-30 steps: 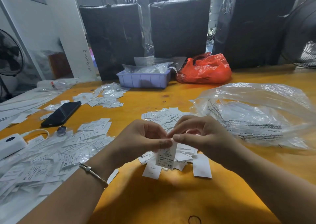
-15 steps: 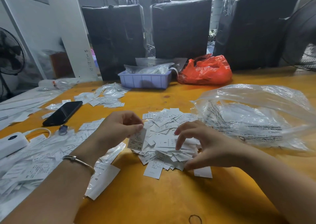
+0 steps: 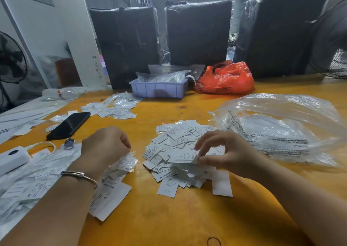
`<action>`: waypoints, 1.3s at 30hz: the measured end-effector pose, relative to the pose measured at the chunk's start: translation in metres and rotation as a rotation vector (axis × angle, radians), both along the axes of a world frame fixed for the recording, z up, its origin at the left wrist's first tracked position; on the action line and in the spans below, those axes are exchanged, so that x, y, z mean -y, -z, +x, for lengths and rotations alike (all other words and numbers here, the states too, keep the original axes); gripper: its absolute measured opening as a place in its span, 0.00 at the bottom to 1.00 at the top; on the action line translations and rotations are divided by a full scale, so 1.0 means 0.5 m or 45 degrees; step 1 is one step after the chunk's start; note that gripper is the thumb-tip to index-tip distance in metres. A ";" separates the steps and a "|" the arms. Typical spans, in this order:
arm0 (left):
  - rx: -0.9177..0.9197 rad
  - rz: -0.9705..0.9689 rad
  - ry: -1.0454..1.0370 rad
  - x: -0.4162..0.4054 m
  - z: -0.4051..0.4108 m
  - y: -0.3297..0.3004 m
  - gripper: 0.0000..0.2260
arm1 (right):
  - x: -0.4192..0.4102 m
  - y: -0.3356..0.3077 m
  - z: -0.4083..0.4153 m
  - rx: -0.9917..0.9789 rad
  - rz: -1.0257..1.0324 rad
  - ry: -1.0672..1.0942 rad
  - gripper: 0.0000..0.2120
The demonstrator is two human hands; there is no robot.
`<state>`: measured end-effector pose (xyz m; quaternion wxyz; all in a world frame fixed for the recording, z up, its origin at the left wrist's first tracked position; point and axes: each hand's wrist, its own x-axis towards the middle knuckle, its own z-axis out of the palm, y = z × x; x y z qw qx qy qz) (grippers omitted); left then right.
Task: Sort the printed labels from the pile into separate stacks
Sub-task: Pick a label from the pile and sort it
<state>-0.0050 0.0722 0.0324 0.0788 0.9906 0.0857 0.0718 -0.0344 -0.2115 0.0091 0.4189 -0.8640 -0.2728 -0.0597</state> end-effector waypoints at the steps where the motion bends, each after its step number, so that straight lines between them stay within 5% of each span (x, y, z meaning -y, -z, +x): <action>1: -0.008 0.027 -0.013 0.000 -0.002 -0.001 0.07 | 0.000 -0.001 0.001 -0.017 0.064 0.004 0.02; 11: -0.094 0.111 -0.060 0.005 -0.002 0.008 0.07 | 0.008 -0.003 0.007 -0.233 0.484 0.088 0.04; 15: 0.097 0.146 0.040 0.034 0.000 0.025 0.09 | 0.013 0.000 0.014 -0.358 0.625 0.144 0.01; 18: 0.272 -0.373 0.372 0.066 -0.010 0.023 0.07 | 0.011 -0.004 0.014 -0.473 0.724 0.139 0.03; 21: -0.038 -1.015 0.697 0.104 -0.039 0.007 0.21 | 0.005 -0.007 0.010 -0.522 0.786 0.124 0.05; 24: -0.210 -1.185 0.826 0.128 -0.060 0.007 0.21 | 0.000 -0.007 0.006 -0.493 0.755 0.102 0.06; 31: -0.131 -1.194 0.902 0.131 -0.063 0.013 0.05 | 0.002 -0.015 -0.002 -0.168 0.477 0.077 0.03; 35: -0.087 -1.135 0.797 0.122 -0.053 0.014 0.05 | 0.059 -0.020 0.029 0.439 -0.130 0.781 0.04; 39: -0.097 -1.149 0.739 0.116 -0.047 0.019 0.04 | 0.119 -0.003 0.059 0.220 -0.501 1.172 0.11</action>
